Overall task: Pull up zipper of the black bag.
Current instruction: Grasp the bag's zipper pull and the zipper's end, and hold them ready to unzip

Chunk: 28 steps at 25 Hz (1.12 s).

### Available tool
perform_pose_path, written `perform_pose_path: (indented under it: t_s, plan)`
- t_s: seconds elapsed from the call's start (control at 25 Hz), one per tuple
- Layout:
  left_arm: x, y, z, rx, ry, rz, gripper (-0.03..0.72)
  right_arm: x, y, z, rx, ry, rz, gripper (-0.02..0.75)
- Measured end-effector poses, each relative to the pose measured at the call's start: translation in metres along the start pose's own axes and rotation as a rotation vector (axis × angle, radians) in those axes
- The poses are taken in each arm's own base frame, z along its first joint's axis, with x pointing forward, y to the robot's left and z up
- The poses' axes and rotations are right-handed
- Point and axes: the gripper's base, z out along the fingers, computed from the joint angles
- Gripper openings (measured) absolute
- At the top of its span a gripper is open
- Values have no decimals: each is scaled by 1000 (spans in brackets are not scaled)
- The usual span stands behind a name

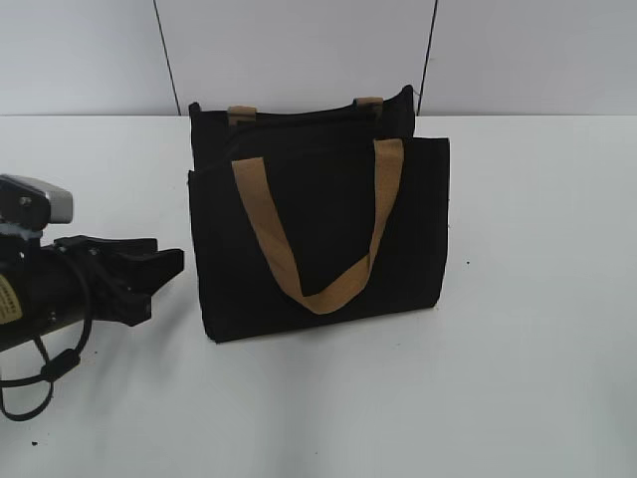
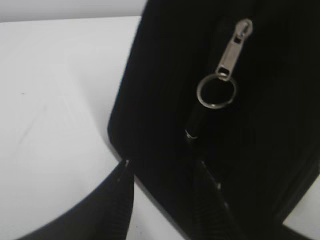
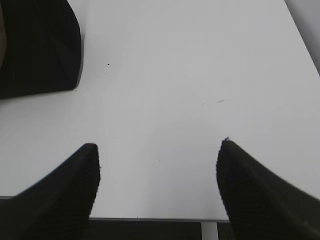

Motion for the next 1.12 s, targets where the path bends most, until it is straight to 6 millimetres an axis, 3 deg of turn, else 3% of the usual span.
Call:
perform_pose_path:
  t_s: [0.16, 0.44, 0.96, 1.12]
  plan:
    - [7, 4, 19, 42, 20, 13, 375, 0, 0, 0, 0, 0, 0, 559]
    - [12, 4, 42, 143, 17, 58, 381, 0, 0, 0, 0, 0, 0, 559]
    - [8, 8, 64, 198, -46, 90, 342, 0, 0, 0, 0, 0, 0, 559]
    - [5, 8, 65, 201, -65, 91, 273, 0, 0, 0, 0, 0, 0, 559]
